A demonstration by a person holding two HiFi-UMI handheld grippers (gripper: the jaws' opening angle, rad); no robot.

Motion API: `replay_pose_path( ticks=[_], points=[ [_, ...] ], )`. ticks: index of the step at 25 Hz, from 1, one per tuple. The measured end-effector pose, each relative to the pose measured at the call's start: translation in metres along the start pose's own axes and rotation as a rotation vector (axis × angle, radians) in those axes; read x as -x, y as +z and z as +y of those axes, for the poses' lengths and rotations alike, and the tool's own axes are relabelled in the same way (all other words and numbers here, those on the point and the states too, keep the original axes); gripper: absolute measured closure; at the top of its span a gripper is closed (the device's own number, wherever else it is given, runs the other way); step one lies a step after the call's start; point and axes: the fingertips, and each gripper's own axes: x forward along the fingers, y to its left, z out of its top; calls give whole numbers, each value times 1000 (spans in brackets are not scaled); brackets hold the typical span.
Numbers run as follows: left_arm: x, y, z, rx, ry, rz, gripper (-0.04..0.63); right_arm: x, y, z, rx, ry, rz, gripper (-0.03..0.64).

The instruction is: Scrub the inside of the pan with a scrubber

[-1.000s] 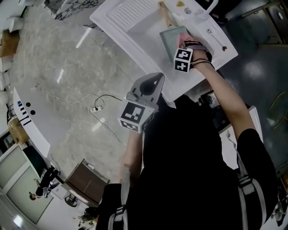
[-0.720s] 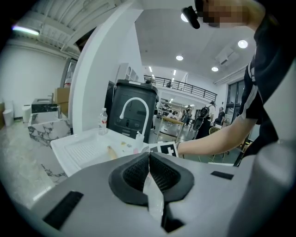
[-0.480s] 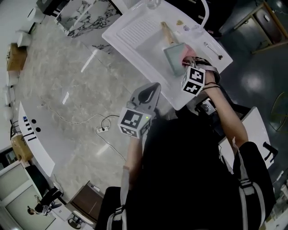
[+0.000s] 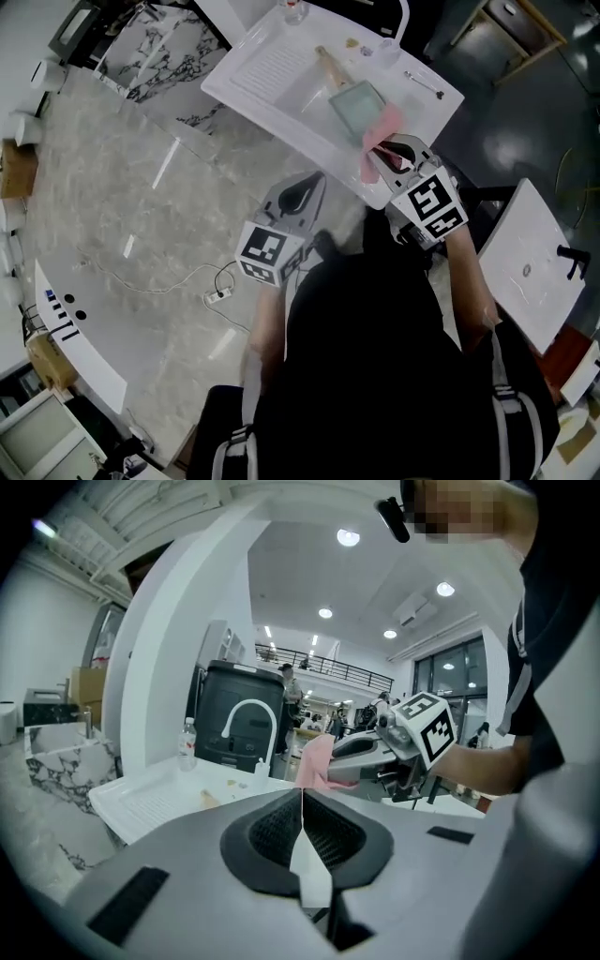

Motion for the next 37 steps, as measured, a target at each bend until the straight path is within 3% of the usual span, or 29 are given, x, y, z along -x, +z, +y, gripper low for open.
replay_pose_path(
  ticks=[4, 9, 16, 31, 37],
  points=[
    [13, 1, -15, -31, -71, -50, 563, 34, 33, 33, -190, 20, -274, 568],
    [27, -4, -25, -69, -101, -70, 563, 53, 40, 69, -363, 71, -399, 573],
    [48, -3, -27, -91, -104, -89, 563, 55, 46, 102, -361, 67, -396, 580],
    [72, -11, -22, -94, -90, -77, 563, 47, 51, 123, -361, 82, -398, 581],
    [63, -3, -24, -61, -85, -78, 563, 48, 52, 119, -352, 100, -386, 581]
  ],
)
